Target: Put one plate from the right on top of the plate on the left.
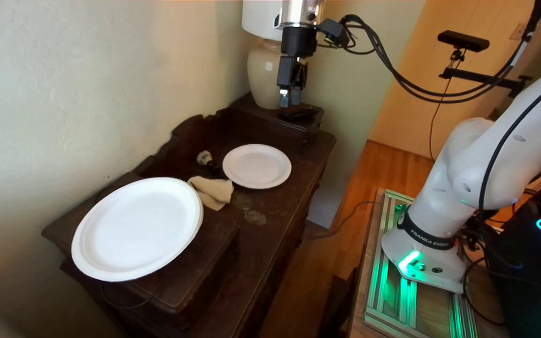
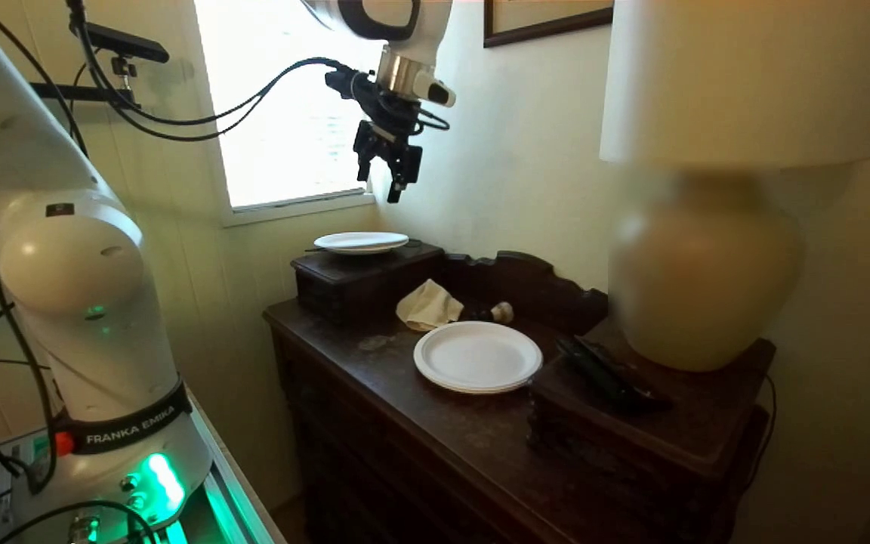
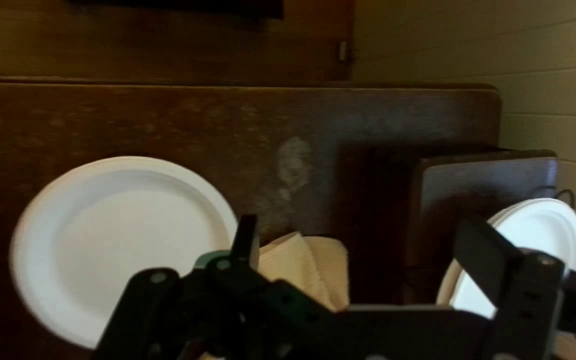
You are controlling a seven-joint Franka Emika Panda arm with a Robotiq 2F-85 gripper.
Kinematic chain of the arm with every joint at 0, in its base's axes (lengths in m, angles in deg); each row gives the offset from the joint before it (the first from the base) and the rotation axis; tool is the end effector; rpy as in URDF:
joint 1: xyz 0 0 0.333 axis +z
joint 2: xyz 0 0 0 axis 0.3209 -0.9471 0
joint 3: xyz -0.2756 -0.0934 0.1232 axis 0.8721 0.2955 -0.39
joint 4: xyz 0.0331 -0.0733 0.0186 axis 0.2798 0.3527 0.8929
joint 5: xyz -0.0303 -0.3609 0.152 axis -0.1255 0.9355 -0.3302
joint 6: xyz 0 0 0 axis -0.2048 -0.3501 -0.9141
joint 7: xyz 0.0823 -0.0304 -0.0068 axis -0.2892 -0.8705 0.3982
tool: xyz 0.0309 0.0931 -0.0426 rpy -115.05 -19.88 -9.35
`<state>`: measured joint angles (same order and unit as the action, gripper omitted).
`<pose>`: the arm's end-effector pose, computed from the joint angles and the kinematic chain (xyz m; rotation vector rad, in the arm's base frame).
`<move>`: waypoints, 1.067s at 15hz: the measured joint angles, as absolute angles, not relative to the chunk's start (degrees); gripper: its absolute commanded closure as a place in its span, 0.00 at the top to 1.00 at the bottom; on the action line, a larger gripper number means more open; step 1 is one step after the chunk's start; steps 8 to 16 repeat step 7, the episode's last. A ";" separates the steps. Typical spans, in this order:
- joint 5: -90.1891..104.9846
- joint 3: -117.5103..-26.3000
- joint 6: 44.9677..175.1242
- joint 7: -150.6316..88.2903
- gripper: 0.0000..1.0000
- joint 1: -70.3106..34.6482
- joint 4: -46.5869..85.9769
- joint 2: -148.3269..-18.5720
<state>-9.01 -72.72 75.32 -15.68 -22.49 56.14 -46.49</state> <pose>0.4279 -0.0325 0.4987 -2.8699 -0.0236 0.1578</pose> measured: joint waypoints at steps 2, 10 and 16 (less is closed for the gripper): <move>-4.95 -71.87 75.28 -15.63 1.00 -23.32 56.04 -44.22; -4.99 -71.81 75.32 -15.63 1.00 -22.62 56.07 -45.20; -4.99 -71.81 75.32 -15.63 1.00 -22.62 56.07 -45.20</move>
